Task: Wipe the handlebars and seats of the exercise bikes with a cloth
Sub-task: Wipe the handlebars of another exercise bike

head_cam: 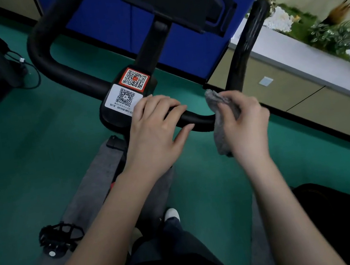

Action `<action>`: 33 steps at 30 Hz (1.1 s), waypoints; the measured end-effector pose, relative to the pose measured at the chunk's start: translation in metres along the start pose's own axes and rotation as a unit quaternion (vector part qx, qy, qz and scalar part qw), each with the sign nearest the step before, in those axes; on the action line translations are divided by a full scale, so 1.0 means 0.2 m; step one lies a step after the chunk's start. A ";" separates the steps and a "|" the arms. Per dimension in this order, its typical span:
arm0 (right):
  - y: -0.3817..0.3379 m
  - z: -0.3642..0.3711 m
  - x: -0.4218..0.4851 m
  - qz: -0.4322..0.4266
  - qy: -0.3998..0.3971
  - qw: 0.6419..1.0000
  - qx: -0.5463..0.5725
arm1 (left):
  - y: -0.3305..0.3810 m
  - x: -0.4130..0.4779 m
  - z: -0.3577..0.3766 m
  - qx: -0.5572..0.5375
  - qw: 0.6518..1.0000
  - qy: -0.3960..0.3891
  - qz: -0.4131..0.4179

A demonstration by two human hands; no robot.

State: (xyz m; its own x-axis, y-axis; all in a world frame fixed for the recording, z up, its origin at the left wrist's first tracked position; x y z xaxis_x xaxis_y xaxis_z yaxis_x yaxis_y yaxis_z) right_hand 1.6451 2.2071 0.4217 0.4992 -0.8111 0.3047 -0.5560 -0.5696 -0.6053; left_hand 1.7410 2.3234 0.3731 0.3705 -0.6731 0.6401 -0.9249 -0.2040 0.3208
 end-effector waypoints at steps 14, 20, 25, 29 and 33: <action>-0.08 0.18 0.30 -0.030 -0.419 0.866 -0.273 | 0.00 0.00 -0.02 -0.011 1.000 -0.016 0.000; -0.10 0.19 0.27 -0.061 -0.442 0.868 -0.218 | -0.01 0.00 -0.01 -0.006 1.000 -0.017 0.000; -0.09 0.15 0.33 -0.115 -0.377 0.867 -0.305 | -0.01 0.00 0.00 -0.005 1.000 -0.014 -0.001; -0.11 0.19 0.27 -0.120 -0.404 0.867 -0.268 | -0.01 0.00 0.00 0.000 1.000 -0.011 0.000; -0.07 0.15 0.32 -0.108 -0.356 0.886 -0.275 | -0.01 0.00 0.00 -0.002 1.000 -0.011 0.003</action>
State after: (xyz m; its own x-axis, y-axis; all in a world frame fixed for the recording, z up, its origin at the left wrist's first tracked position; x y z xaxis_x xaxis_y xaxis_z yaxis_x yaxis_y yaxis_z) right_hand 1.7047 2.1679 0.4268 0.8181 -0.4963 -0.2905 -0.5376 -0.8394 -0.0799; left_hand 1.7421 2.3236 0.3731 0.3637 -0.6893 0.6266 -0.9266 -0.1983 0.3196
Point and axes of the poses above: each hand's wrist, its own x-axis towards the middle knuckle, its own z-axis out of the palm, y = z × x, the point moved 5 cm from there along x, towards the middle knuckle, and after that the axes turned 7 degrees about z, right-handed, at the moved point
